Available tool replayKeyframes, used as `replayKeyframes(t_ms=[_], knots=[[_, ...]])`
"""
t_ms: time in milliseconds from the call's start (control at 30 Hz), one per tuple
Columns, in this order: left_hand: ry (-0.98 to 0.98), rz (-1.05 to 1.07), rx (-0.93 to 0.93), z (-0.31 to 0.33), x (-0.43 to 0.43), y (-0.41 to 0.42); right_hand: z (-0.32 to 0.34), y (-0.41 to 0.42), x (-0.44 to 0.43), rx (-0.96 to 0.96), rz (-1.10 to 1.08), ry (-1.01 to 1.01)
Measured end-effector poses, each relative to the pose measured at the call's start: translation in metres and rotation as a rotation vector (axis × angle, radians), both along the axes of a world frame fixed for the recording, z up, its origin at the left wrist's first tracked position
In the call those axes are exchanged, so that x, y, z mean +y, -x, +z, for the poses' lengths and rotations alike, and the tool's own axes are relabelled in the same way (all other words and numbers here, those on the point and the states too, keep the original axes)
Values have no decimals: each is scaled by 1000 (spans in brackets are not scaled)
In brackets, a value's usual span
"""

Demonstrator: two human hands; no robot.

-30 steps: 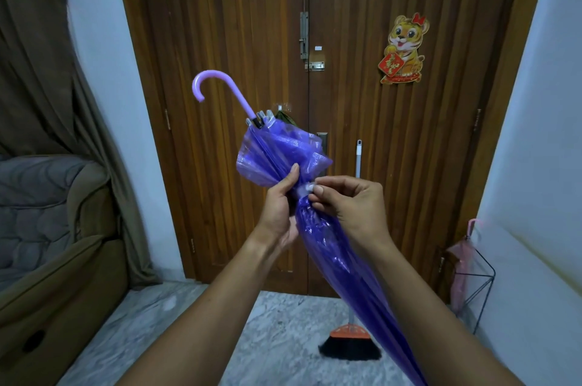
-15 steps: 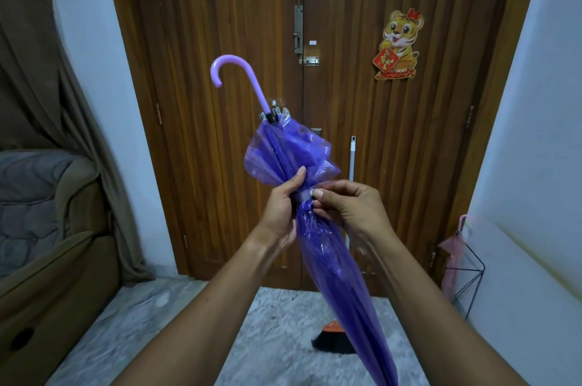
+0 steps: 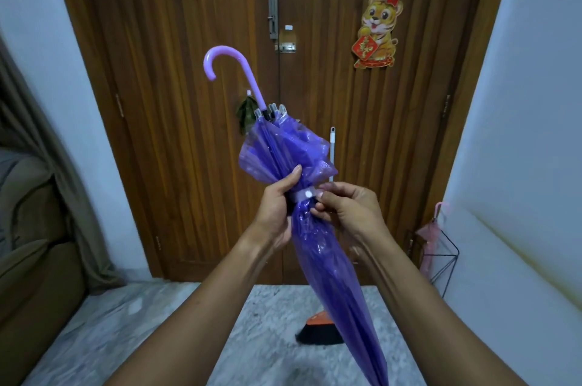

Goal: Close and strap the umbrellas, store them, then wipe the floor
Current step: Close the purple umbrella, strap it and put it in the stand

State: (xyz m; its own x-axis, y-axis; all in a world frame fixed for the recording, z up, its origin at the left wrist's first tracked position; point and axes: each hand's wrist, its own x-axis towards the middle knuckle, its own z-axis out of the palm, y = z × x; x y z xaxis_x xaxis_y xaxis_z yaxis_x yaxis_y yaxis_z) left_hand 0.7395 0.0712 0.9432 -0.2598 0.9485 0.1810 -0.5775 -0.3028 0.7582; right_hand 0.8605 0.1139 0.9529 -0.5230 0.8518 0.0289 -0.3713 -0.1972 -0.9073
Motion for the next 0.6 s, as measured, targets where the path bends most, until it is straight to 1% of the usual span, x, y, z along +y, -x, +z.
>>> replayKeyframes(t_ms=[67,167,300,400,500,600], knots=[[8,-2,32,-2,18,3,-2,3,12,11,-16,-55],[6,73,59,-6,47,15,-2,14,28,-52,-56,-204],[18,107,47,-9,84,39,3,34,50,-32,-67,-216],[19,97,81,-10,106,59,7,51,68,-89,-126,-266],[21,69,122,-9,123,76,6,70,85,-103,-186,-224],[28,11,118,-8,139,92,3,88,102,-32,-160,-48]])
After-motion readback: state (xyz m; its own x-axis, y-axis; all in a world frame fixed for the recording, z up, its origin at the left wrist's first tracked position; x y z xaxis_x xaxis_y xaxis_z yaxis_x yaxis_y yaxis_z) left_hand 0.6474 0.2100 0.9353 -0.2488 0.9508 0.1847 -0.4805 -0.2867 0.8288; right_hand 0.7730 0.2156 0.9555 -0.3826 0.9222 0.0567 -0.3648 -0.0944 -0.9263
